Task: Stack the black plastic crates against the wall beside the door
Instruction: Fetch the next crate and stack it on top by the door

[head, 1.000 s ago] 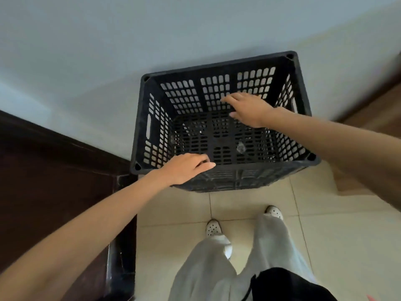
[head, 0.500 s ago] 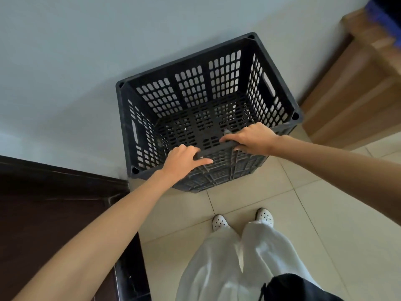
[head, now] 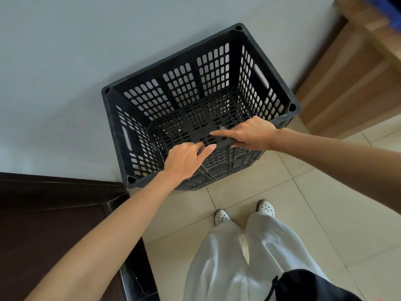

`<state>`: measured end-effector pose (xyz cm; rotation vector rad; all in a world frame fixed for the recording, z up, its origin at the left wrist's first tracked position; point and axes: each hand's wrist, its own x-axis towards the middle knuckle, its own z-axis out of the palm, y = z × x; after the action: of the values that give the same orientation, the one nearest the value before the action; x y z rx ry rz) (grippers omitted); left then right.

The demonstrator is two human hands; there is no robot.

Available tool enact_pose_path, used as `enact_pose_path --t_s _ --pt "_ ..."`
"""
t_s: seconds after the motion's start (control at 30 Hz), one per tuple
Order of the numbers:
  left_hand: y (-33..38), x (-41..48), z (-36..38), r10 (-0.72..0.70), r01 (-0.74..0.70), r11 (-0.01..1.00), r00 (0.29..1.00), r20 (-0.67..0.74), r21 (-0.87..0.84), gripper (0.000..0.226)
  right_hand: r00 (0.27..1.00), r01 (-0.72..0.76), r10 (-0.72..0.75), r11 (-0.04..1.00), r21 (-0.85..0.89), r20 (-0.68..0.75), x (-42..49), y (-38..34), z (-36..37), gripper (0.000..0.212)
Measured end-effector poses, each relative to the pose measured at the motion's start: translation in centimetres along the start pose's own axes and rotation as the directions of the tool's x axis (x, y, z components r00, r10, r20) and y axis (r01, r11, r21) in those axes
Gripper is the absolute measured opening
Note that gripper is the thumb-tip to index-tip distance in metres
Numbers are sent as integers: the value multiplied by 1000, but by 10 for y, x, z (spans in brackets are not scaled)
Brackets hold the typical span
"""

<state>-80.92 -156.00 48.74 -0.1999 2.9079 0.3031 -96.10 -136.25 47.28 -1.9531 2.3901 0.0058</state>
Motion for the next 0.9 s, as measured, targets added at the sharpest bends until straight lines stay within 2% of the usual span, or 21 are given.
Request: enact_pose_path --t_s 0.13,0.27,0.33,0.4,0.47,0.57,0.67,0.73,0.8,0.9 --pt "-2 4 3 -6 15 996 994 109 -84 65 1000 2 -2 1000 -18 -4 -1 1 3 81" --pt "-1 9 2 -135 177 978 939 315 -108 97 995 -5 -1 998 57 99 2 1 0 92" --pt "1 19 -4 -166 246 953 910 380 -174 100 991 28 -42 993 116 123 -3 5 -8 100" --pt "5 35 -15 -172 260 939 922 346 -226 95 999 -1 -5 988 152 40 -15 15 -18 93" --pt "10 63 -28 -117 171 960 965 236 -220 76 989 -112 129 972 205 -74 -28 34 -22 80" --pt "25 125 -51 37 -38 979 999 -9 -200 47 909 -358 398 898 255 -122 -34 72 -24 72" --pt "54 198 -68 166 -191 973 969 -185 -129 46 811 -534 580 786 312 -72 -19 111 -24 77" --pt "73 245 -75 256 -259 966 946 -200 10 49 775 -579 632 719 385 -15 -2 135 -25 82" --pt "85 288 -79 311 -292 946 940 -139 144 52 766 -592 641 675 441 46 13 156 -23 85" --pt "87 338 -75 289 -283 945 957 -13 166 54 783 -580 613 665 470 99 23 170 -12 87"
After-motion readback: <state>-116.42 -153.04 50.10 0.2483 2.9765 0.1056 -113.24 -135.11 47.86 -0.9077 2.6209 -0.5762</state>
